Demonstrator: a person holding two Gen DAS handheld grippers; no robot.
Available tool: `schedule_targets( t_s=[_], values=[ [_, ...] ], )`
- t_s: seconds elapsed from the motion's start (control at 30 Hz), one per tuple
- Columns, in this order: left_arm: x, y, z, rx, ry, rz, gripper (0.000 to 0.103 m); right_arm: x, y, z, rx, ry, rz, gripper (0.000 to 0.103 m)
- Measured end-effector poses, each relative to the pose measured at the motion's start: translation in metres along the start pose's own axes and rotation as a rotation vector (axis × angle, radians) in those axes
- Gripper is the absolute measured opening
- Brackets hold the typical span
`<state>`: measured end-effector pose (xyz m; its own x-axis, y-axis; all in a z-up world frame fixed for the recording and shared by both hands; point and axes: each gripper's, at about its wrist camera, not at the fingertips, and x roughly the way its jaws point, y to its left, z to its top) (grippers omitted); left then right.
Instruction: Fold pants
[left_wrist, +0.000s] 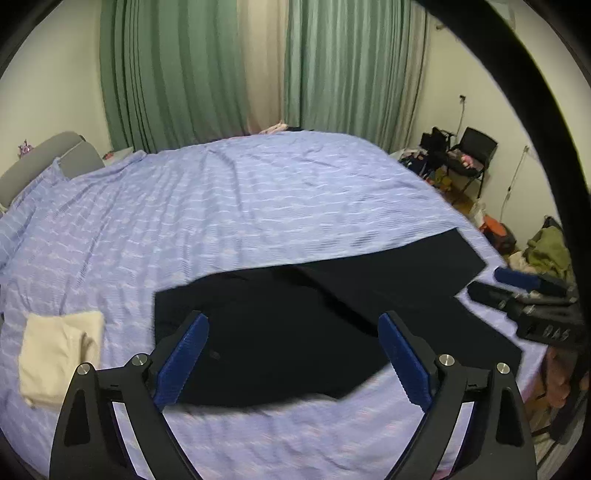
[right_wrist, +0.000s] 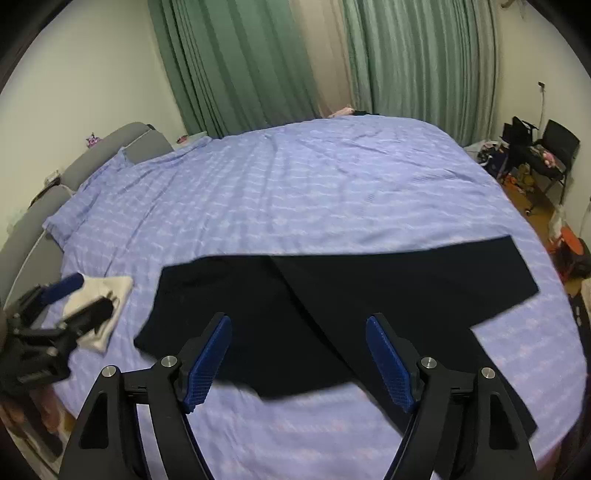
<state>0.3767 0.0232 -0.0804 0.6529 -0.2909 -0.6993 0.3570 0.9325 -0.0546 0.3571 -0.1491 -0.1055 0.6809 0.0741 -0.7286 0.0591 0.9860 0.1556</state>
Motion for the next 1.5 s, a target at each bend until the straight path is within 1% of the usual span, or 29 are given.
schedule_targets(
  t_s=[0.1, 0.23, 0.27, 0.33, 0.4, 0.47, 0.53, 0.63, 0.67, 0.73, 0.8, 0.87, 0.93, 0.97, 1.03, 1.13, 1.23, 1.27, 1.3, 1.33, 1.37, 1.4, 1.43, 1.47, 1.5],
  values=[
    [-0.018, -0.047, -0.015, -0.016, 0.001, 0.012, 0.095, -0.028, -0.035, -0.025, -0.015, 0.019, -0.008, 0.076],
    [-0.018, -0.095, -0.037, -0.074, 0.038, 0.028, 0.095, -0.053, -0.079, -0.051, -0.032, 0.06, -0.003, 0.076],
    [-0.016, -0.112, -0.045, -0.097, 0.056, 0.033, 0.095, -0.058, -0.087, -0.058, -0.036, 0.068, 0.003, 0.076],
    [-0.014, -0.134, -0.056, -0.118, 0.081, 0.044, 0.095, -0.065, -0.111, -0.074, -0.054, 0.088, 0.013, 0.076],
    [-0.011, -0.16, -0.07, -0.13, 0.108, 0.059, 0.095, -0.068, -0.133, -0.091, -0.085, 0.115, 0.003, 0.076],
    [-0.004, -0.182, -0.086, -0.143, 0.144, 0.054, 0.095, -0.066, -0.149, -0.106, -0.1, 0.143, 0.003, 0.076],
    [0.006, -0.201, -0.1, -0.142, 0.196, 0.053, 0.095, -0.058, -0.165, -0.121, -0.107, 0.196, 0.0, 0.076],
    [0.019, -0.219, -0.113, -0.127, 0.251, 0.054, 0.095, -0.042, -0.183, -0.146, -0.11, 0.264, -0.004, 0.076],
    [0.024, -0.224, -0.117, -0.117, 0.268, 0.058, 0.095, -0.035, -0.188, -0.153, -0.109, 0.285, 0.0, 0.076],
    [0.03, -0.234, -0.124, -0.098, 0.288, 0.06, 0.095, -0.017, -0.195, -0.169, -0.101, 0.343, -0.02, 0.076],
    [0.038, -0.238, -0.13, -0.093, 0.317, 0.057, 0.095, -0.001, -0.2, -0.184, -0.102, 0.39, -0.021, 0.076],
    [0.05, -0.241, -0.135, -0.088, 0.352, 0.046, 0.095, 0.015, -0.204, -0.202, -0.098, 0.443, -0.042, 0.076],
    [0.06, -0.245, -0.14, -0.07, 0.385, 0.047, 0.095, 0.034, -0.206, -0.217, -0.094, 0.505, -0.057, 0.075],
    [0.065, -0.248, -0.141, -0.057, 0.397, 0.036, 0.095, 0.044, -0.207, -0.224, -0.103, 0.529, -0.061, 0.075],
    [0.072, -0.251, -0.141, -0.028, 0.419, 0.025, 0.095, 0.059, -0.206, -0.233, -0.129, 0.556, -0.097, 0.074],
    [0.082, -0.251, -0.14, 0.008, 0.437, 0.002, 0.095, 0.08, -0.207, -0.241, -0.133, 0.585, -0.136, 0.072],
    [0.093, -0.25, -0.136, 0.032, 0.452, -0.02, 0.095, 0.095, -0.208, -0.245, -0.118, 0.604, -0.174, 0.067],
    [0.097, -0.248, -0.135, 0.04, 0.46, -0.026, 0.095, 0.1, -0.209, -0.246, -0.117, 0.612, -0.192, 0.062],
    [0.099, -0.248, -0.134, 0.043, 0.463, -0.032, 0.095, 0.105, -0.21, -0.246, -0.113, 0.621, -0.203, 0.06],
    [0.101, -0.246, -0.133, 0.047, 0.465, -0.038, 0.095, 0.108, -0.211, -0.245, -0.107, 0.626, -0.21, 0.054],
    [0.104, -0.244, -0.132, 0.052, 0.465, -0.046, 0.095, 0.11, -0.212, -0.244, -0.096, 0.626, -0.215, 0.042],
    [0.106, -0.243, -0.131, 0.058, 0.464, -0.053, 0.095, 0.11, -0.213, -0.241, -0.083, 0.622, -0.213, 0.028],
    [0.109, -0.242, -0.129, 0.066, 0.464, -0.058, 0.095, 0.108, -0.214, -0.238, -0.07, 0.618, -0.208, 0.019],
    [0.111, -0.241, -0.126, 0.08, 0.459, -0.062, 0.095, 0.104, -0.215, -0.232, -0.056, 0.606, -0.195, 0.006],
    [0.113, -0.24, -0.123, 0.096, 0.453, -0.064, 0.095, 0.1, -0.215, -0.227, -0.05, 0.597, -0.197, 0.006]
  ],
)
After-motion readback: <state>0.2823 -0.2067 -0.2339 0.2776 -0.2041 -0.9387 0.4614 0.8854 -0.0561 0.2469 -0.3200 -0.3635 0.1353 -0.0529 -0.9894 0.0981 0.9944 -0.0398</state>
